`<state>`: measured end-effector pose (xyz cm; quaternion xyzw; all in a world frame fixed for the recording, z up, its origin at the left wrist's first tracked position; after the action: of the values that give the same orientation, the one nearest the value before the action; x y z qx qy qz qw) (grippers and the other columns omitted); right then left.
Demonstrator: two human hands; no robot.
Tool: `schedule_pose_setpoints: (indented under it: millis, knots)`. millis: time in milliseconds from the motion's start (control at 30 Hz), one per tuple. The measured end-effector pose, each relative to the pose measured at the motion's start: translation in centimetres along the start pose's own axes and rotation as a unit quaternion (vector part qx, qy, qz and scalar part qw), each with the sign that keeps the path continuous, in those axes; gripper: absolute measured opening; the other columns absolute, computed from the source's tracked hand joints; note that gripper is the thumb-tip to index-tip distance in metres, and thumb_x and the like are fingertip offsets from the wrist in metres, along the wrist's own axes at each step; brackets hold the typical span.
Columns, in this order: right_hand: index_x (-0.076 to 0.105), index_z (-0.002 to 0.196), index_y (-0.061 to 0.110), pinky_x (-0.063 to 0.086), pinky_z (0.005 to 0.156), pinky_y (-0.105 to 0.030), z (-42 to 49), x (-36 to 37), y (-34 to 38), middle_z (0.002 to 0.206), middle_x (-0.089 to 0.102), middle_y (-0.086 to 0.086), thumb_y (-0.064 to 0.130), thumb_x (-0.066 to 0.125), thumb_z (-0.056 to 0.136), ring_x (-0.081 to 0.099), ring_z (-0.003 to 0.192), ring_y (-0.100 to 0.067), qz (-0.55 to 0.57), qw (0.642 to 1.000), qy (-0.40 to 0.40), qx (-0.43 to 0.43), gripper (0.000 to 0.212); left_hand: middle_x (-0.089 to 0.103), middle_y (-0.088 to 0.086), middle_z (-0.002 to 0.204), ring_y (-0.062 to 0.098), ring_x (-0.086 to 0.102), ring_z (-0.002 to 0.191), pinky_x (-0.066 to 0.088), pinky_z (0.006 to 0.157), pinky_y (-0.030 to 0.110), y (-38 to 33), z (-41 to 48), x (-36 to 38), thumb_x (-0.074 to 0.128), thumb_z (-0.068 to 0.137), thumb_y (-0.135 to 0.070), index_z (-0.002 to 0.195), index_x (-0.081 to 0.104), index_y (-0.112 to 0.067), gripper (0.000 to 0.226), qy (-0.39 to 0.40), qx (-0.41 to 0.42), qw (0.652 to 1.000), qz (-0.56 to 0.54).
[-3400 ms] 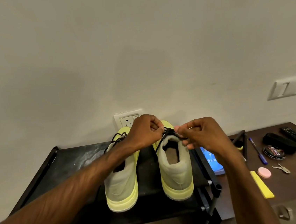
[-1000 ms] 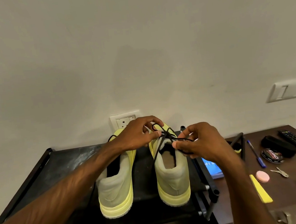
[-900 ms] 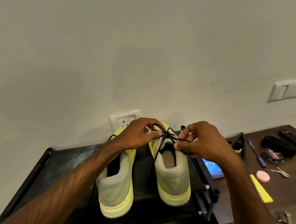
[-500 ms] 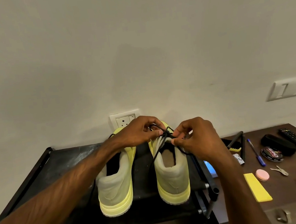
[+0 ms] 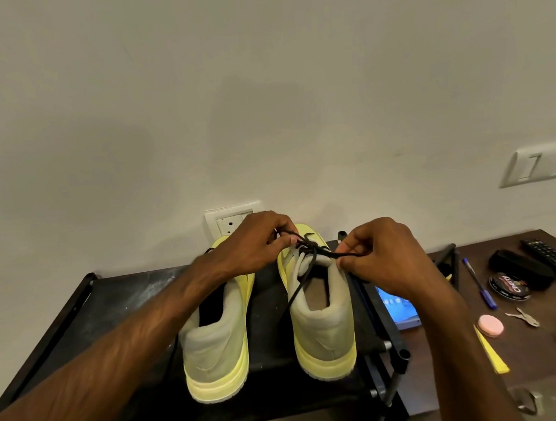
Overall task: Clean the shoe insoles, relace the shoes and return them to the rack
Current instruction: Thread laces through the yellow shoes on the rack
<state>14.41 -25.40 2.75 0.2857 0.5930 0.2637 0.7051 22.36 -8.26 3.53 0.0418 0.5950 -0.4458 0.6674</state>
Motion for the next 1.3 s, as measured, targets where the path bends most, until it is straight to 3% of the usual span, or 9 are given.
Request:
schedule_pose_setpoints:
  millis: [167,500,600,700,867,933,1033,1133,1300]
  knots:
    - [0.077,0.072,0.025,0.046,0.063,-0.023,-0.1,-0.8,-0.8,0.058,0.064,0.011,0.014,0.076,0.078,0.063,0.065,-0.008,-0.018,1.000,-0.006,0.005,0.012,0.070,-0.009,0.090,0.005,0.061,0.083,0.047,0.070,0.021,0.1,-0.2,-0.2,0.065,0.097,-0.024,0.101,0.076,-0.018,0.013,-0.007,-0.004,1.000,0.011]
    - [0.076,0.078,0.023,0.047,0.060,-0.021,0.0,-0.2,-2.3,0.072,0.071,0.003,0.013,0.075,0.084,0.065,0.072,-0.013,-0.024,0.999,0.018,0.013,0.012,0.073,-0.010,0.094,0.006,0.065,0.087,0.049,0.075,0.019,0.4,-0.4,0.1,0.063,0.098,-0.024,0.104,0.073,-0.019,0.013,0.014,-0.032,0.999,-0.005]
    - [0.076,0.090,0.024,0.056,0.073,-0.025,-0.1,0.9,-1.4,0.083,0.074,0.004,0.008,0.074,0.084,0.070,0.080,-0.012,-0.001,0.998,0.059,-0.014,0.017,0.073,-0.011,0.081,0.007,0.070,0.075,0.056,0.070,0.023,0.7,-0.6,0.8,0.063,0.099,-0.021,0.105,0.072,-0.017,0.011,0.046,-0.067,0.992,-0.095]
    - [0.075,0.105,0.025,0.049,0.077,-0.010,0.0,1.0,0.5,0.096,0.075,0.010,0.010,0.073,0.088,0.069,0.089,-0.001,0.062,0.995,0.056,-0.058,0.023,0.066,-0.015,0.070,0.005,0.065,0.068,0.058,0.061,0.026,0.1,-0.5,0.7,0.068,0.097,-0.020,0.107,0.073,-0.019,0.012,0.041,-0.062,0.985,-0.153]
    - [0.076,0.110,0.027,0.045,0.072,-0.004,0.2,1.6,2.5,0.101,0.073,0.013,0.026,0.077,0.089,0.065,0.091,0.000,0.055,0.994,0.013,-0.094,0.022,0.075,-0.007,0.089,0.006,0.068,0.068,0.048,0.057,0.014,-0.6,-0.1,0.1,0.074,0.093,-0.024,0.104,0.078,-0.017,0.014,0.002,-0.032,0.991,-0.131]
    - [0.078,0.110,0.025,0.044,0.073,-0.006,0.3,2.0,2.5,0.100,0.073,0.014,0.030,0.079,0.087,0.065,0.088,0.001,0.038,0.995,0.004,-0.093,0.023,0.075,-0.005,0.088,0.009,0.068,0.063,0.048,0.056,0.015,-0.3,0.0,0.1,0.074,0.092,-0.026,0.101,0.078,-0.017,0.013,-0.001,-0.044,0.992,-0.122]
    - [0.079,0.109,0.024,0.046,0.072,-0.007,0.5,2.0,2.0,0.098,0.074,0.015,0.031,0.080,0.087,0.065,0.086,0.002,0.045,0.996,0.000,-0.083,0.023,0.072,-0.009,0.082,-0.004,0.062,0.059,0.047,0.061,0.014,-0.2,0.0,-0.2,0.073,0.092,-0.024,0.097,0.077,-0.018,0.009,-0.018,-0.051,0.995,-0.081]
    - [0.079,0.111,0.022,0.049,0.076,-0.011,0.6,2.1,1.7,0.102,0.075,0.012,0.030,0.082,0.085,0.067,0.088,-0.001,0.054,0.996,0.009,-0.076,0.027,0.071,-0.014,0.081,-0.003,0.063,0.070,0.044,0.065,0.011,0.2,0.0,-0.7,0.074,0.090,-0.026,0.095,0.078,-0.021,0.008,-0.047,-0.055,0.996,-0.050]
    - [0.079,0.113,0.022,0.050,0.079,-0.010,0.7,2.3,1.5,0.105,0.076,0.008,0.028,0.083,0.084,0.068,0.090,-0.002,0.060,0.996,0.014,-0.070,0.030,0.073,-0.012,0.086,0.005,0.065,0.080,0.051,0.070,0.021,0.6,0.0,-1.2,0.074,0.090,-0.027,0.096,0.079,-0.021,0.010,-0.077,-0.048,0.996,-0.026]
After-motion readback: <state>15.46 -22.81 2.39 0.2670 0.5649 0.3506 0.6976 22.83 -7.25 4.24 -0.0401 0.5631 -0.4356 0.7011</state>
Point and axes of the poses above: each hand's wrist, its own z-axis towards the middle knuckle, its own x-axis out of the palm, y = z × x, the point moved 10 cm from there along z, towards the middle knuckle
